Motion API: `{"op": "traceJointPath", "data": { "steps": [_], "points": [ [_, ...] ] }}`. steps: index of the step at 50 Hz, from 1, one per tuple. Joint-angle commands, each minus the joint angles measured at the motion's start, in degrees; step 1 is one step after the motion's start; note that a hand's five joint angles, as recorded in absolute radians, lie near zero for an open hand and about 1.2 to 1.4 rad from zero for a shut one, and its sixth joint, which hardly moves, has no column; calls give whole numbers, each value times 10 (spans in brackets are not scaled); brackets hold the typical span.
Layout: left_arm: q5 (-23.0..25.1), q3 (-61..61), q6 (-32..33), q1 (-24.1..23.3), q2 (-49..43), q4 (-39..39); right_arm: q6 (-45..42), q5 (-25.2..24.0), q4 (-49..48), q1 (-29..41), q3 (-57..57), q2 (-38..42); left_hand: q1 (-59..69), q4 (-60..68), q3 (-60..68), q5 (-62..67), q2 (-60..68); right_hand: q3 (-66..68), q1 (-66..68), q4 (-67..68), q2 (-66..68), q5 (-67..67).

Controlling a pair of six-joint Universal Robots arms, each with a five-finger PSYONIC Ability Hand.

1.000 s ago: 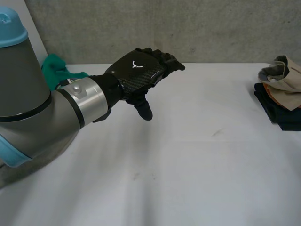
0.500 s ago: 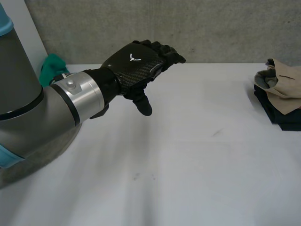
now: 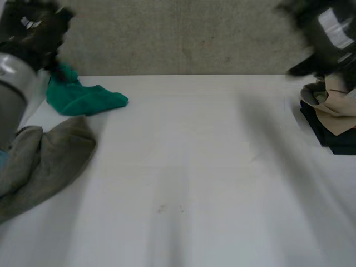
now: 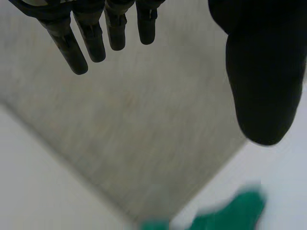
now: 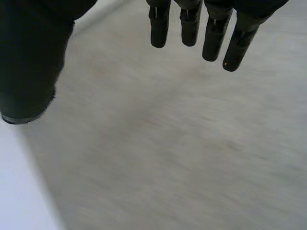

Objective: Fold the laundry.

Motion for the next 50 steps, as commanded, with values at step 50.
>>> {"op": "traceJointPath", "data": {
  "steps": [50],
  "points": [
    [41,37,-62,-89,-73,106,-162,23,221,43,109,95,702,685,680,675,686,-21,-22,-34,-28,-35]
  ]
}}
